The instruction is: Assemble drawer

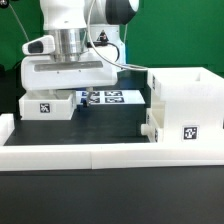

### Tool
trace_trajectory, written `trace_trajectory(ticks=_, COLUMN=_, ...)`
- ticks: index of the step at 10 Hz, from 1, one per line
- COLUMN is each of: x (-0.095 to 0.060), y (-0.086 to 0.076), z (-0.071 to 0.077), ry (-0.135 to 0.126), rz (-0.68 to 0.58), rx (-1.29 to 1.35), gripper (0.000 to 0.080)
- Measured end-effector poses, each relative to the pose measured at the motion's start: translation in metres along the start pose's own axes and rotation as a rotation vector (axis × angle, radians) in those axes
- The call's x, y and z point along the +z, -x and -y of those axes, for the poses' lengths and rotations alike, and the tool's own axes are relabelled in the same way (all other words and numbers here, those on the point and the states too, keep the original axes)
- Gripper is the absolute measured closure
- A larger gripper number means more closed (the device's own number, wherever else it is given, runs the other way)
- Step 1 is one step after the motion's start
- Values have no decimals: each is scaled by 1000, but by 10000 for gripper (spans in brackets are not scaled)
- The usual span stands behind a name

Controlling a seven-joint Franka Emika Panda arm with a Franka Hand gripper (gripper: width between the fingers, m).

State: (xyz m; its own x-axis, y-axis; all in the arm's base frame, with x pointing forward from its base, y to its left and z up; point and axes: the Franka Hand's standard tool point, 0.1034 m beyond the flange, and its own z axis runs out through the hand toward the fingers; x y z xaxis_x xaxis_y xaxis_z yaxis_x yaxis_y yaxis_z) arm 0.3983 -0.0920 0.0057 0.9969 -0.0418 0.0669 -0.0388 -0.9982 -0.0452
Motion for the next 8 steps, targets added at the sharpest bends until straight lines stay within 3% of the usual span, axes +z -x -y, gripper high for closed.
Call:
trace_trajectory(ticks=1, x=0, y=0, z=0, ry=0, rz=0, rx=0, gripper=447)
trace_trajectory(ticks=2, x=0, y=0, z=0, ry=0, rz=0, rx=0, gripper=649)
trace_trajectory(ticks=3, x=0, y=0, z=0, ry=0, rz=0, rx=0, gripper=750)
trace_trajectory(ticks=8, x=0, y=-1, z=0, ry=0, rz=-1, rx=0, gripper=758)
